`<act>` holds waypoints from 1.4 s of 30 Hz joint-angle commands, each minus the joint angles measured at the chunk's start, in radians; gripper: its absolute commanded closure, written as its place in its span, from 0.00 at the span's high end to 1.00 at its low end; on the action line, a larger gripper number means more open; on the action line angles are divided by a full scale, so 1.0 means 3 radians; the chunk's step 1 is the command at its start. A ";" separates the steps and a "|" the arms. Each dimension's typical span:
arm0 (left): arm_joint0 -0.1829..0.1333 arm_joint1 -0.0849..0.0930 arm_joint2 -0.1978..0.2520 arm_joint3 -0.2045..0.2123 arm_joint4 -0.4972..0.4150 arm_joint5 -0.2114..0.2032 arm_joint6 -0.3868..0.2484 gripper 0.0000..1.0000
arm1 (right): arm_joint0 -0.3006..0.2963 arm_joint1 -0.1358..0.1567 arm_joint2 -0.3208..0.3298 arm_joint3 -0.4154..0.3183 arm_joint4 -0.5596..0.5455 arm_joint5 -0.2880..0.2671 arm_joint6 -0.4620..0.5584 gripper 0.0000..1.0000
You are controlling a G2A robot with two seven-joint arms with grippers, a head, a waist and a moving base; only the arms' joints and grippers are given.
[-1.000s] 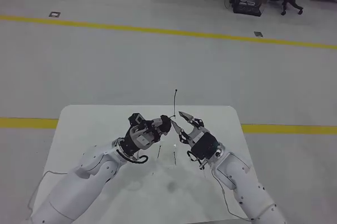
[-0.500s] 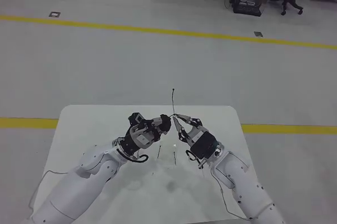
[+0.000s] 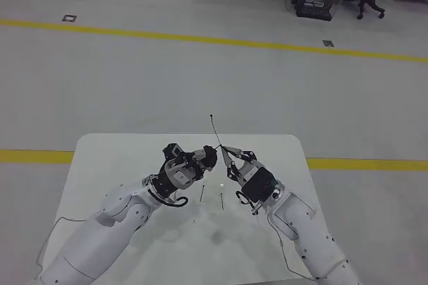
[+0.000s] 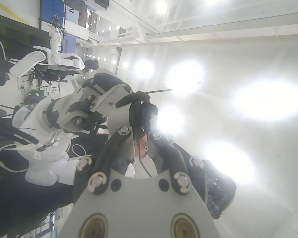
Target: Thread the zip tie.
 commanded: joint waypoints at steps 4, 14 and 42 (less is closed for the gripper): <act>0.0019 -0.0001 -0.0018 -0.0010 0.0007 -0.0011 0.0008 0.00 | -0.0015 -0.0012 0.0019 -0.0005 -0.0017 -0.0022 -0.0006 0.00; 0.0035 -0.0011 -0.0032 -0.0021 0.0010 -0.0047 0.0023 0.00 | -0.0117 -0.0024 0.0094 -0.0018 -0.0070 -0.0066 -0.0049 0.00; -0.0005 -0.0049 -0.0040 0.0002 0.0012 -0.0088 0.0022 0.00 | -0.0206 -0.0027 0.0167 -0.0003 -0.0325 -0.0173 -0.0121 0.00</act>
